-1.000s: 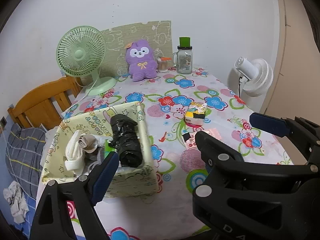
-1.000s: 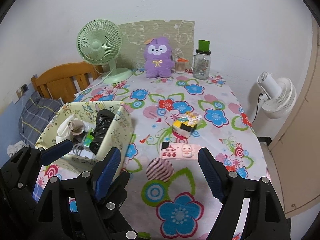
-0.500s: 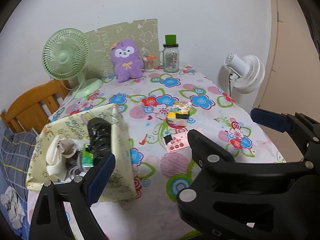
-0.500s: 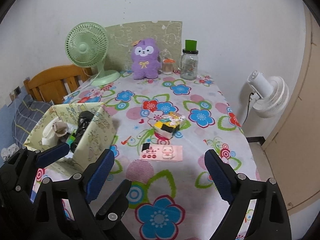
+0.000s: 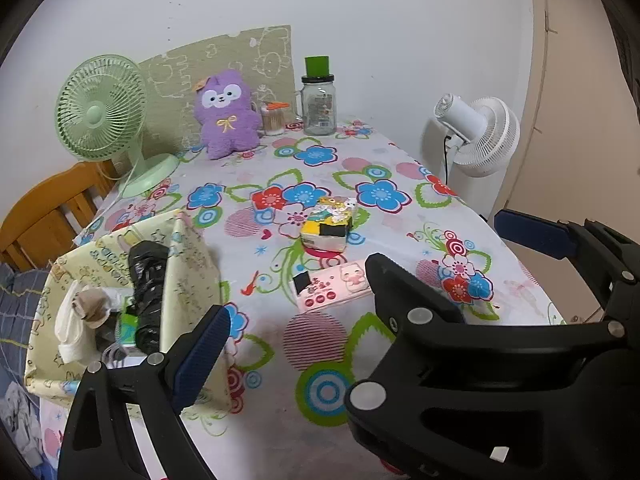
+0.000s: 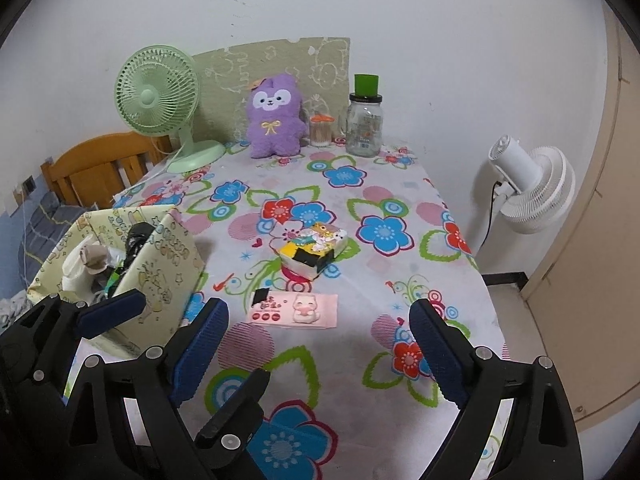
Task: Organize soft objects
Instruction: 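Approach and grasp the pink cat-print pack with the left tool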
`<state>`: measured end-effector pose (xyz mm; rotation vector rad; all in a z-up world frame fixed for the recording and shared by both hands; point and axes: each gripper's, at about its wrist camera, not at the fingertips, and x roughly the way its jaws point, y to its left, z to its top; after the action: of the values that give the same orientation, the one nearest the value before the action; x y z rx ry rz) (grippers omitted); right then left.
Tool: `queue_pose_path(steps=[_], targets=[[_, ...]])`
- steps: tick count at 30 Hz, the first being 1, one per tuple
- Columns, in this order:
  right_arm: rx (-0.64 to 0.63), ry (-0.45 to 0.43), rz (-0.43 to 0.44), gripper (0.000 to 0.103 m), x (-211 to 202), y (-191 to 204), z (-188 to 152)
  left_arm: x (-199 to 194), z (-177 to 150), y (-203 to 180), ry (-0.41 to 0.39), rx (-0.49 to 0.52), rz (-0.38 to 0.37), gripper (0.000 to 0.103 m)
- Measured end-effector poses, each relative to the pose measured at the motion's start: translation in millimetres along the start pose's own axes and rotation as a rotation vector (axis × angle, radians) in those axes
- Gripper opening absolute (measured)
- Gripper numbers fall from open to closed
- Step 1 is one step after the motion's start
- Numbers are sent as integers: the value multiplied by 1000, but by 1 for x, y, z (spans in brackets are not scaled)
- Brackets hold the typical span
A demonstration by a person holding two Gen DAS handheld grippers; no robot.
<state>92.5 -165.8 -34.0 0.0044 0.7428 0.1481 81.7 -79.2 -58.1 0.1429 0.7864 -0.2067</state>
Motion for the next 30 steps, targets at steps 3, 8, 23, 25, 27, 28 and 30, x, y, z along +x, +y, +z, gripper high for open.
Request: queue_pose_path(steps=[3,8,23,25,27,28,30], targets=[[2,5,2,94,4,-8,0,5,2,-6,3,6,-5,96],[15,3,4,94,10,-19,1,15,8,-15,2,17,-17,96],[-21,-9,9,94,39,-40,10,48,22,-23,25,-11,-11,96],[-27,-7,19,94,45,-42,11,53,23,-22,31,-20,-5,96],[-30,-4,27,94,52,-43,13,58,25,-21,37,-25,1,96],[-31,-2,29,94,54,-44,14,61,26,-21,40,-29,5,96],[-30,4,36,94,61,-46,15,68,28,-20,47,-36,13,96]])
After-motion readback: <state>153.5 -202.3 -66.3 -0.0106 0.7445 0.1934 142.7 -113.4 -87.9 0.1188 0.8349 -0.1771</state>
